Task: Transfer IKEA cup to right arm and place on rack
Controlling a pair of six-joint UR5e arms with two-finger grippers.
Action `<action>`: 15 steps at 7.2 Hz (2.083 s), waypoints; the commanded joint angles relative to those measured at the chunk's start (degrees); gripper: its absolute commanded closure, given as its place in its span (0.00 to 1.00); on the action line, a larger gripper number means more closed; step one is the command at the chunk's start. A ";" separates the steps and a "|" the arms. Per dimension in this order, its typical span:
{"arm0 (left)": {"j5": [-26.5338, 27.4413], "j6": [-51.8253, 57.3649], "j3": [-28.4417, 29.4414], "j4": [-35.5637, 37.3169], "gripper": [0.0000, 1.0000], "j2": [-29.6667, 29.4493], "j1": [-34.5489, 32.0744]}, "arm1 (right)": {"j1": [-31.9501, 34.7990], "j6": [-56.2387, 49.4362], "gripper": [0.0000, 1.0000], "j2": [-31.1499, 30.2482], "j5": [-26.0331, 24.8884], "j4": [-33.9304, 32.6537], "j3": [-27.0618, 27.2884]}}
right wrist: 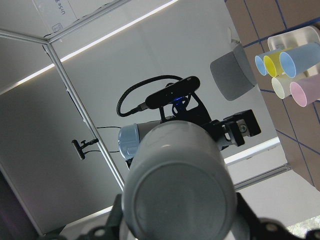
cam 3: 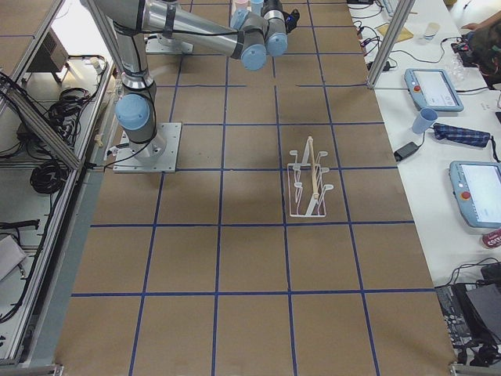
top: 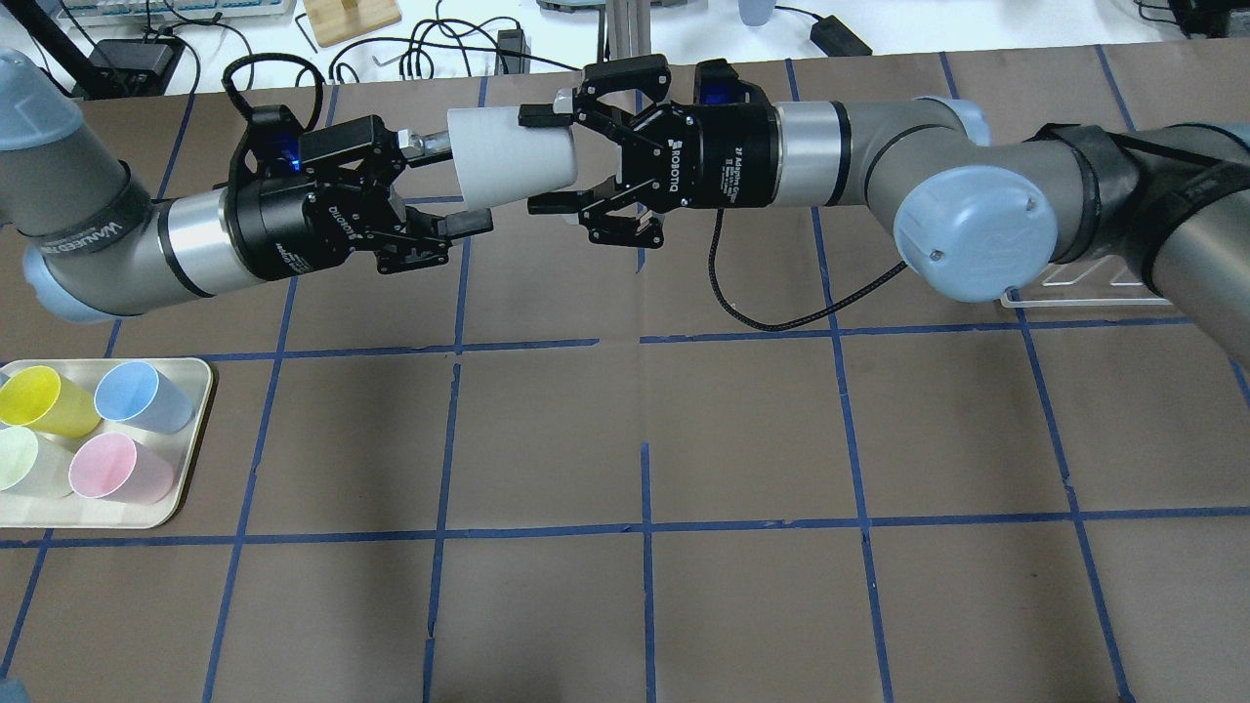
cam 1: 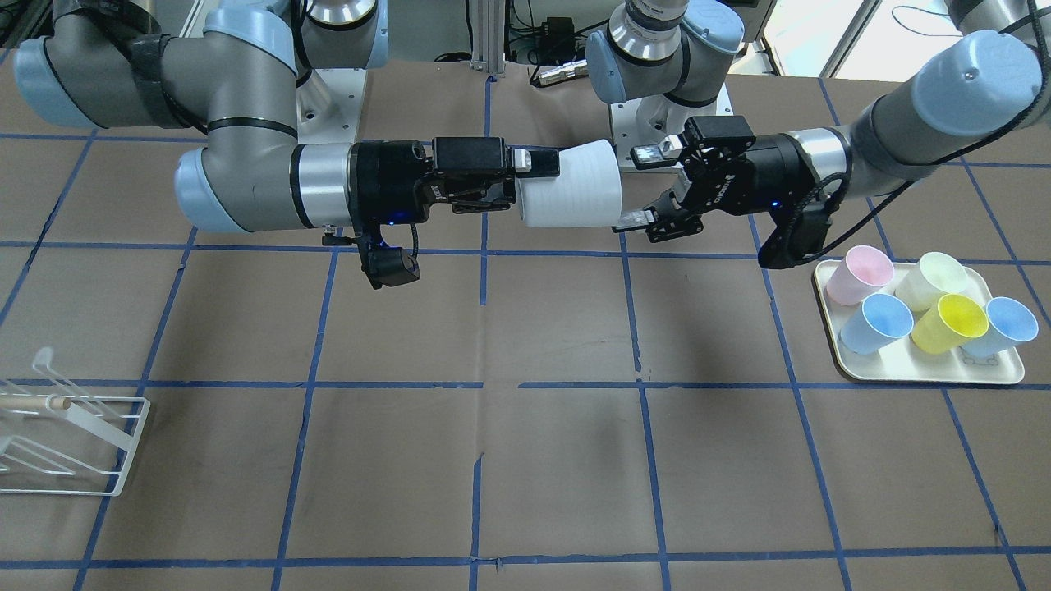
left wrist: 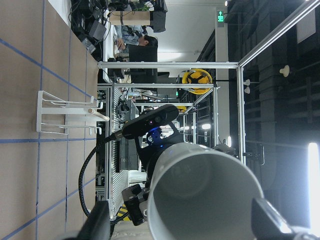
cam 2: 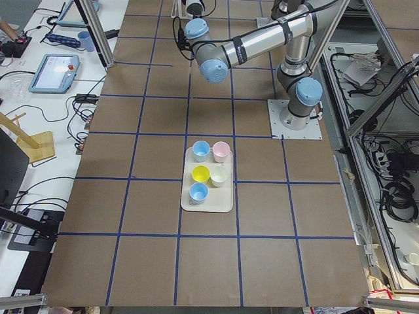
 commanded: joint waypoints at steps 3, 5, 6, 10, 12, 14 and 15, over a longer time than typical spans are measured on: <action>3.32 -1.92 1.55 -2.79 0.01 0.97 4.19 | -1.62 2.67 0.60 -0.46 -0.29 -0.06 -0.10; 3.40 -5.96 4.00 -2.79 0.01 1.32 3.66 | -4.95 4.94 0.60 -1.77 -1.43 -0.23 -0.10; 3.40 -5.97 5.32 -2.79 0.01 1.84 3.57 | -6.36 5.66 0.60 -2.91 -5.61 -0.23 -0.10; 3.31 -6.59 6.65 -2.27 0.00 5.61 2.52 | -14.35 5.66 0.60 -8.62 -34.50 -0.32 -0.19; 5.06 -6.41 6.04 4.56 0.00 8.51 0.33 | -14.46 4.88 0.64 -9.86 -53.28 -1.73 -5.43; 13.91 -6.67 5.33 14.04 0.00 10.19 0.23 | -14.46 4.09 0.67 -9.95 -63.18 -1.55 -8.53; 22.13 -7.72 4.55 24.26 0.00 10.02 0.32 | -14.46 1.38 0.70 -9.95 -68.97 -1.81 -8.54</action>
